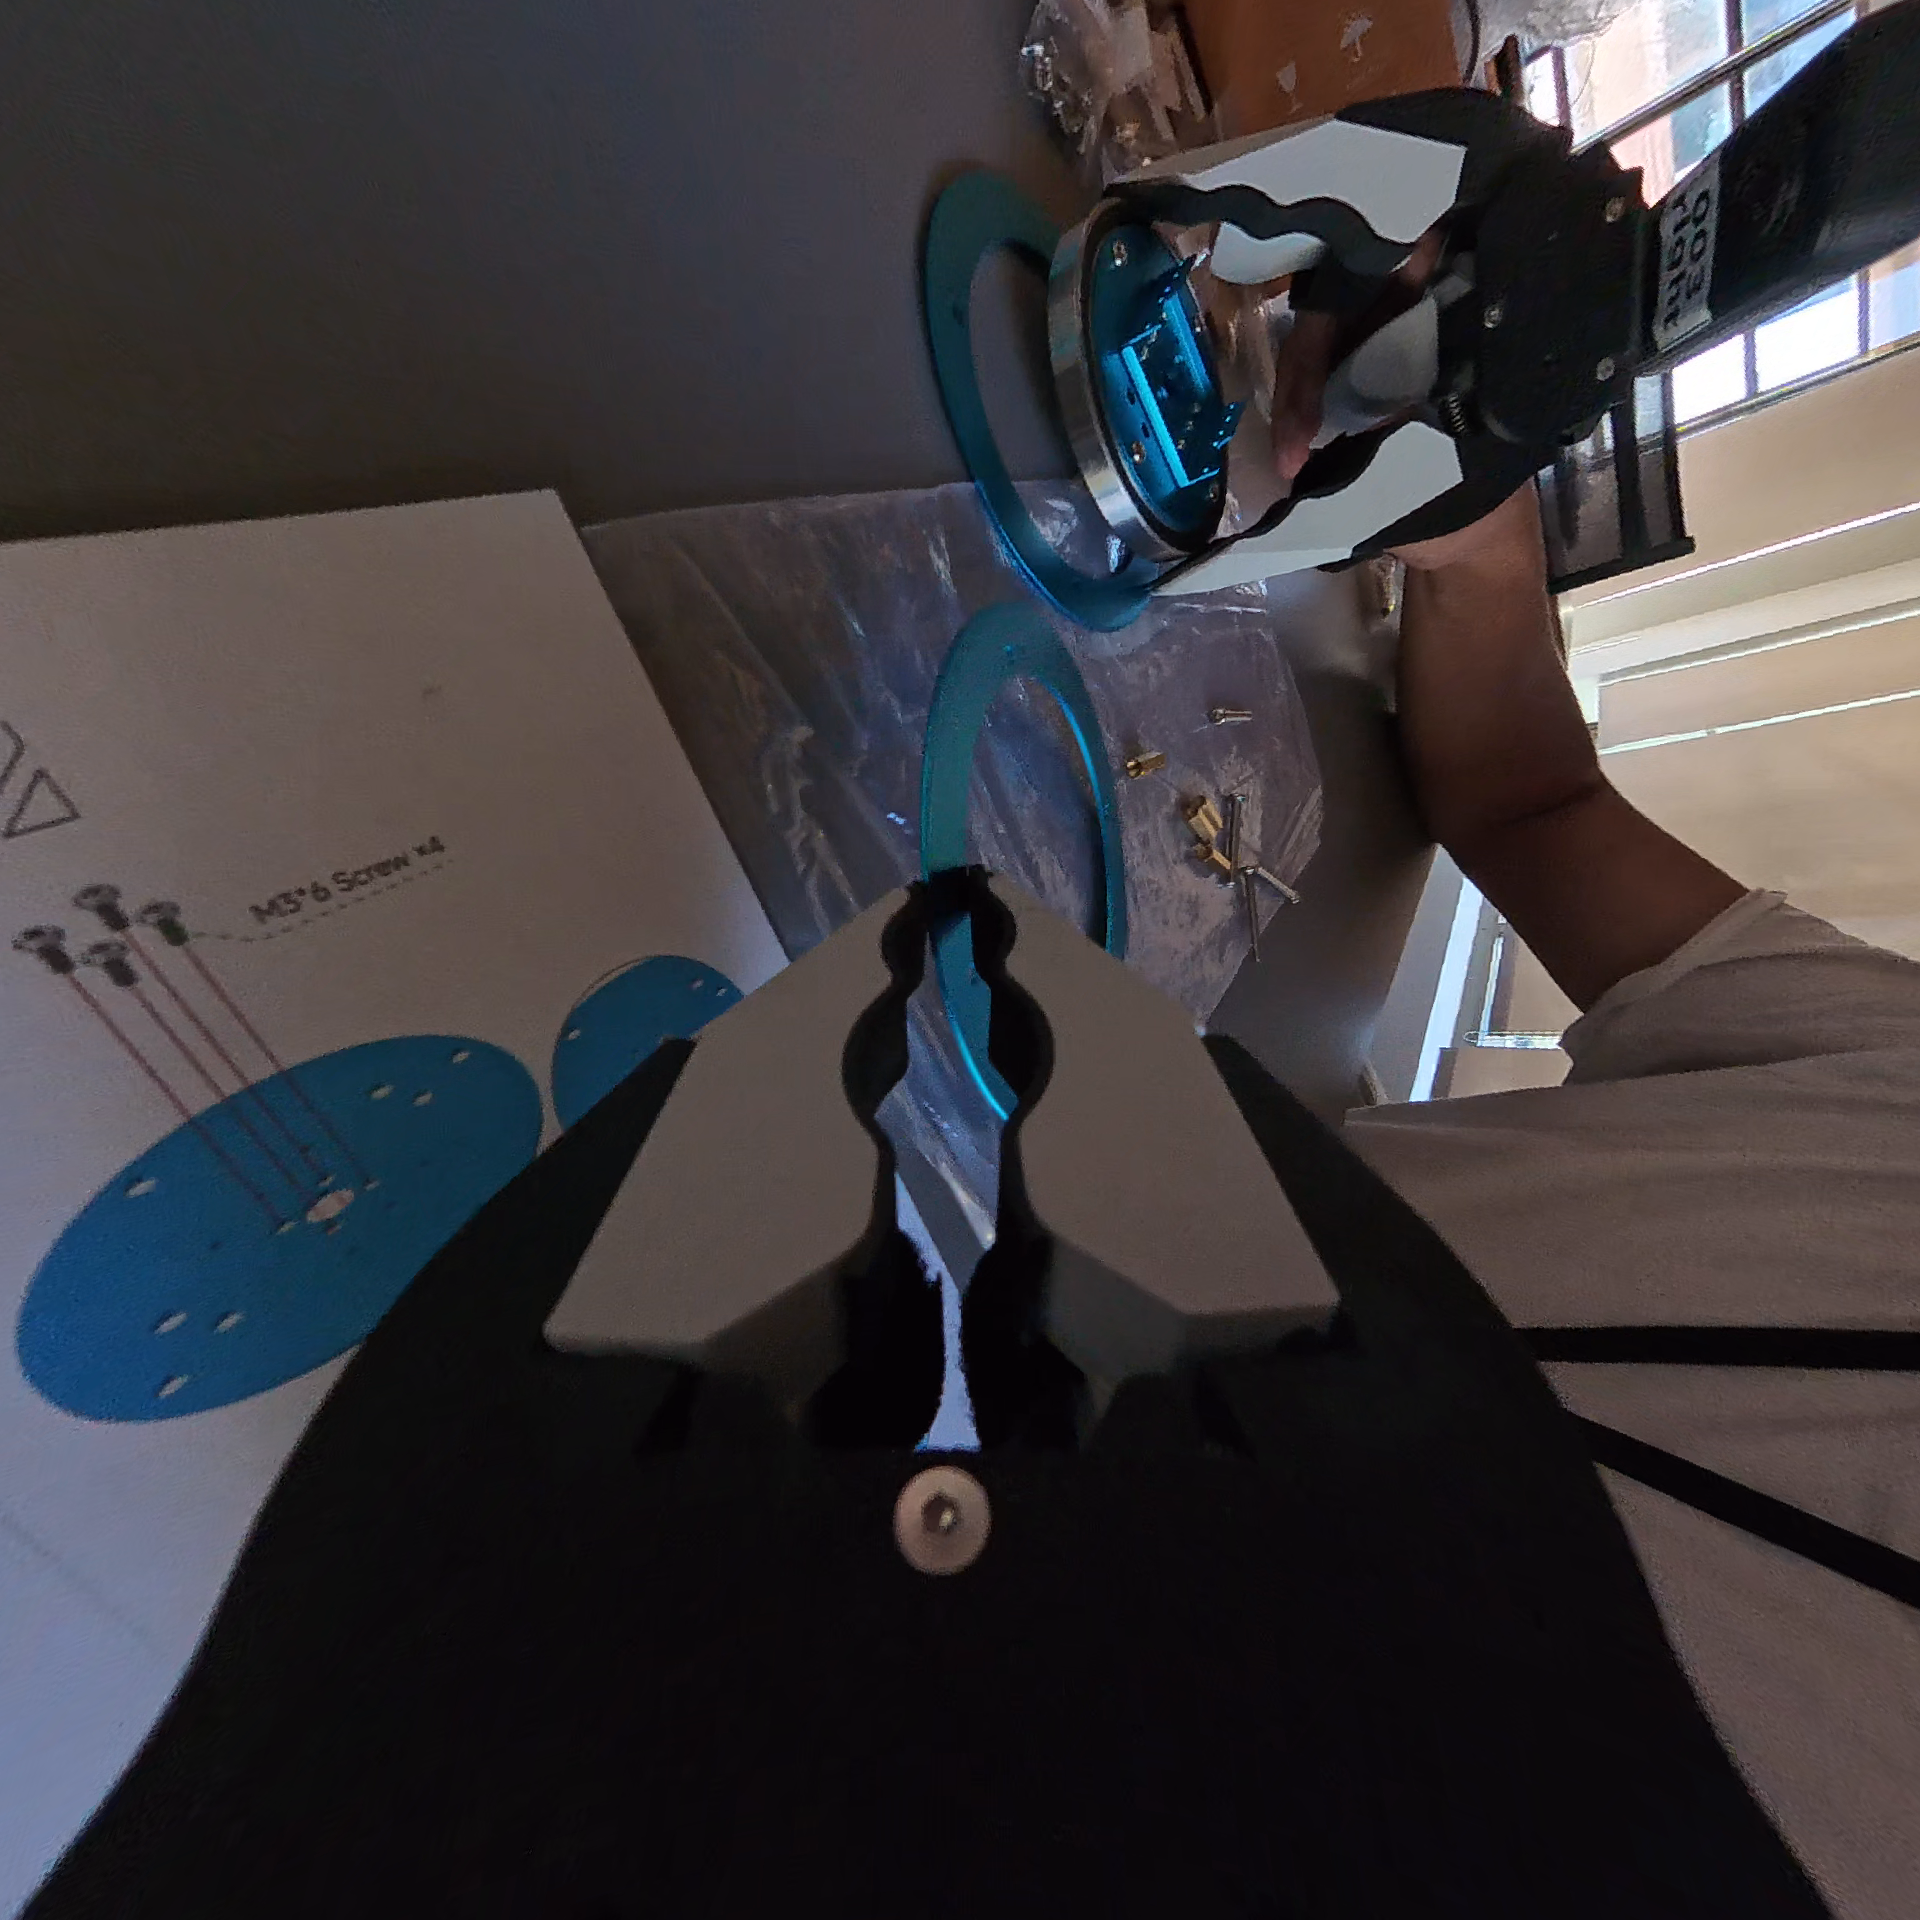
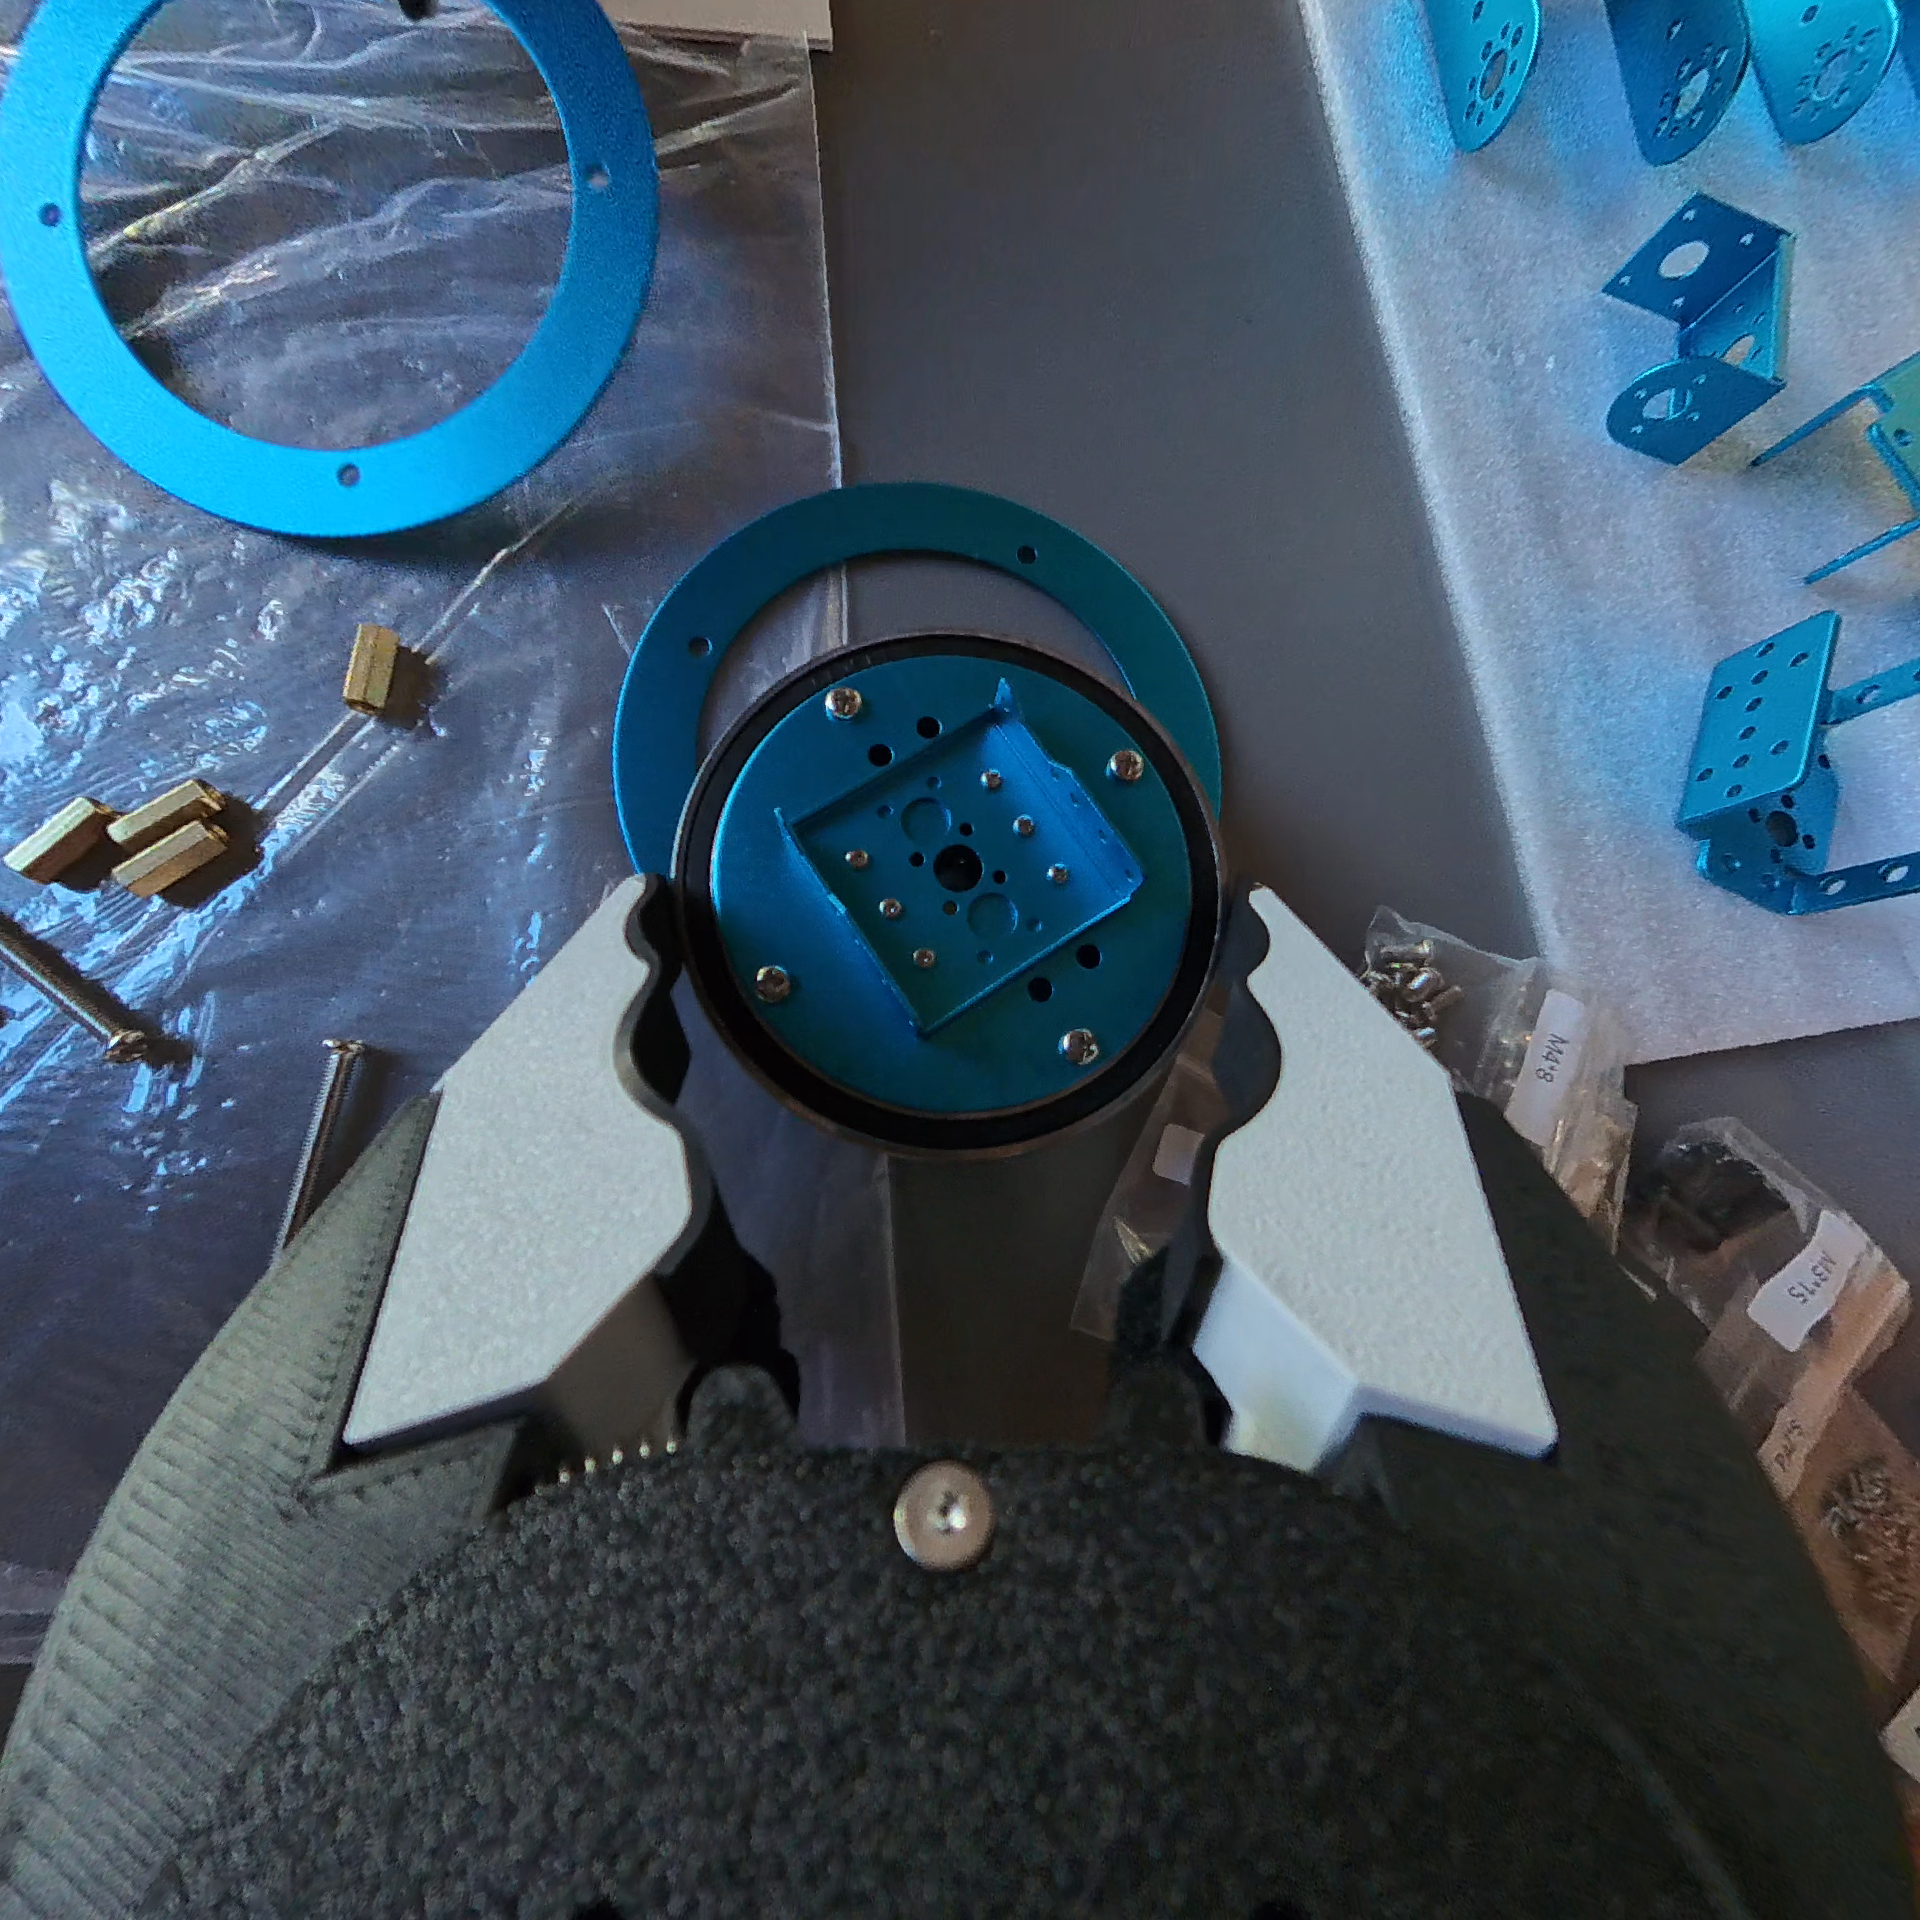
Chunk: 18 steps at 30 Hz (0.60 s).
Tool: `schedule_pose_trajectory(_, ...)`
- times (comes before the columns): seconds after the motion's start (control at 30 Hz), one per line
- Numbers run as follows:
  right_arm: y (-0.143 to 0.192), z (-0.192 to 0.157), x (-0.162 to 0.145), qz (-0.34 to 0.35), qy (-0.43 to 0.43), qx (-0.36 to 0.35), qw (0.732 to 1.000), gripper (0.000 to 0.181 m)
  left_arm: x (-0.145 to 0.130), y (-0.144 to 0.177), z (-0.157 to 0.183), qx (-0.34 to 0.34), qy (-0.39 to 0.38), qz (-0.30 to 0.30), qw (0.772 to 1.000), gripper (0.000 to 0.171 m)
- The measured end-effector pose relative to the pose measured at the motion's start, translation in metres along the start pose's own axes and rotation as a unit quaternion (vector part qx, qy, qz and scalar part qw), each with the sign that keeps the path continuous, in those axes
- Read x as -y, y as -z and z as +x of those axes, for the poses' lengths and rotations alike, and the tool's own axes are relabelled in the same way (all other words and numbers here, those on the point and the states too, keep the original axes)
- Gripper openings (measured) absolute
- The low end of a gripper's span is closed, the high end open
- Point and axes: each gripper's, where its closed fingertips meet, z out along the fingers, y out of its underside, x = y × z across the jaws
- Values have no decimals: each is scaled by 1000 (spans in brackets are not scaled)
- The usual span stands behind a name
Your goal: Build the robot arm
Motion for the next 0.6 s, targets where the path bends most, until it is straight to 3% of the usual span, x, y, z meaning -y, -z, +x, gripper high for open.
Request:
schedule_pose_trajectory(0.23, 0, 0, 0, 4, 1, 0, 1000, 103, 0, -14, -8, 118, -94, -11, 988, 13)
schedule_pose_trajectory(0.3, 1, 0, 0, 4, 1, -1, 1000, 103, 17, -7, -12, 185, -136, 14, 973, 30)
schedule_pose_trajectory(0.37, 1, 0, 0, 4, 3, -3, 1000, 102, 38, -1, -3, 230, -187, 42, 954, 35)
schedule_pose_trajectory(0.47, 2, 0, 1, 10, 17, -9, 1000, 102, 62, -23, 31, 207, -231, 55, 949, 42)
schedule_pose_trajectory(0.6, 5, -1, 6, 33, 59, -38, 997, 101, 80, -87, 50, 101, -165, 28, 981, 50)
